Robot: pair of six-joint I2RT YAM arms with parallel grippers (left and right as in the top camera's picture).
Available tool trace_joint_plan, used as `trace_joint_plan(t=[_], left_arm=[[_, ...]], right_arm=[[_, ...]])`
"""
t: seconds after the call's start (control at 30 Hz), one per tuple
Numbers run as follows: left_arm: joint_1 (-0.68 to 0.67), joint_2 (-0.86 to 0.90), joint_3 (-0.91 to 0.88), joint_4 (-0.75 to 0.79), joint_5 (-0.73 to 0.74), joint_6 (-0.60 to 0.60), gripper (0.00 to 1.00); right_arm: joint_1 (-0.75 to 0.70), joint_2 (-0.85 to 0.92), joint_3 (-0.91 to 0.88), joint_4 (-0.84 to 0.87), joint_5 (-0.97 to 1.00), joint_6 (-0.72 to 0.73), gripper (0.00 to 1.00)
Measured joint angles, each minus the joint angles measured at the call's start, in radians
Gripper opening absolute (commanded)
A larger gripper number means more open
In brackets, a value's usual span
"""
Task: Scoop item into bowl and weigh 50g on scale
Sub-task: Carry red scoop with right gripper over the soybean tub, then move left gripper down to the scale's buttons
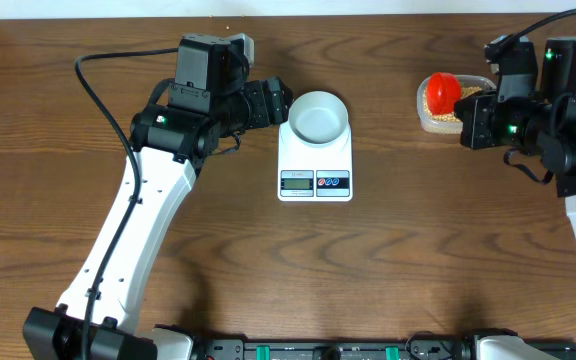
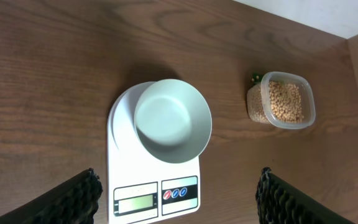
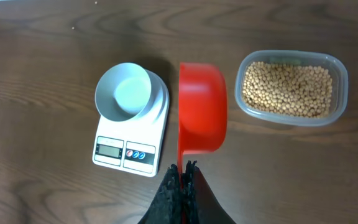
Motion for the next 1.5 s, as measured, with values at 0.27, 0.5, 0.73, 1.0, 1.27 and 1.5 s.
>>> trace_joint_plan(t=[0.27,0.5,0.73,1.0,1.27,1.5], left_arm=[[-0.006,0.0,0.0,-0.038,0.0,-0.001,0.3],[-0.107,0.0,-0.013,-0.042,0.0,0.003,0.08],[-0.18,0.002,-0.092,-0.049,0.0,0.003,0.08],[-0.228,0.063,-0.18,-0.022,-0.013,0.003,0.08],[-0.313,0.16,-0.183,0.005,-0.038,0.003,0.08],[-0.367,0.27,-0.183,0.034,-0.07,0.003,0.07]], right_arm=[[0.0,0.04,-0.026,0.055,-0.066,-0.036,0.01],[-0.015,0.098,-0.034,0.092,-0.083,-0.048,0.01],[-0.093,0.103,-0.034,0.127,-0.084,-0.046,0.01],[-0.166,0.103,-0.034,0.127,-0.084,-0.046,0.01],[-0.204,0.103,-0.034,0.126,-0.083,-0.046,0.01],[-0.203,0.103,-0.034,0.119,-0.084,-0.046,0.01]])
